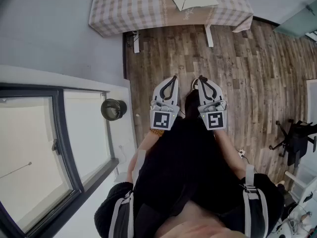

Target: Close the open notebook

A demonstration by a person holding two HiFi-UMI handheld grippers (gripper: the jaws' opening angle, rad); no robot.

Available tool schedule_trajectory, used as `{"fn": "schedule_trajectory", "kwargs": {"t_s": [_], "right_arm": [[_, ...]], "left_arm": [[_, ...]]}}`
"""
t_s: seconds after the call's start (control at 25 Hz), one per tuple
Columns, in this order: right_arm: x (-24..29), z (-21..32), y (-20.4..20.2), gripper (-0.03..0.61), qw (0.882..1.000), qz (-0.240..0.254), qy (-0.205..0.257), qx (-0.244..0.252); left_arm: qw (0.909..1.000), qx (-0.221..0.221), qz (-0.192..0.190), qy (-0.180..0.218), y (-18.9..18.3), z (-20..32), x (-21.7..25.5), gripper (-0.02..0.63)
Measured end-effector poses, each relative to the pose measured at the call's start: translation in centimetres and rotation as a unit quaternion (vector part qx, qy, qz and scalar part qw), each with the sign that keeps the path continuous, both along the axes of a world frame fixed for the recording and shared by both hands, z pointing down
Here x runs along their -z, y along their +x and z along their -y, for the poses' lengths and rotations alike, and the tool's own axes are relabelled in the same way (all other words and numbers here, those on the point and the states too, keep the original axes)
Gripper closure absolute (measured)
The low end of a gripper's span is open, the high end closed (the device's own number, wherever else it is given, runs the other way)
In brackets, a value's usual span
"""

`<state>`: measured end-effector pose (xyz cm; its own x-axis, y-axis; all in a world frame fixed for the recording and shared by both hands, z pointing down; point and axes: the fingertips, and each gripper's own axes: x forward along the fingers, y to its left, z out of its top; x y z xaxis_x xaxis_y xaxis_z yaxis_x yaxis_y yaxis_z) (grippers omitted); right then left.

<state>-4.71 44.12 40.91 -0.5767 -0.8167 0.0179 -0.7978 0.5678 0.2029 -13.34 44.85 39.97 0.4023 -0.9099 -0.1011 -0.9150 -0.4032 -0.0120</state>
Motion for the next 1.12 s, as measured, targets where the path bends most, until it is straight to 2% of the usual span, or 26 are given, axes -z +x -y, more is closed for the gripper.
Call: {"fn": "schedule_trajectory", "kwargs": {"t_s": [0.12,0.48,0.8,1.12], "right_arm": [[0.1,0.8,0.0,0.572,1.0,0.003,0.004,0.004],[0.2,3.9,0.7,0.572,0.999,-0.033,0.006,0.002],[0.4,8.3,1.8,0.572,1.0,-0.026,-0.005,-0.008],[-0.1,13.2,2.8,0.572,0.999,-0.028,-0.016,-0.009]], "left_arm": [[1.0,-0.001,-0.005,0.003,0.0,0.8,0.2,0.611],[0.9999,-0.008,-0.012,-0.002,1.2,4.2,0.3,0.611],[0.9997,0.005,-0.018,-0.015,0.9,8.9,-0.2,0.611],[0.9992,-0.019,-0.012,-0.034,3.2,12.9,-0.9,0.611]]}}
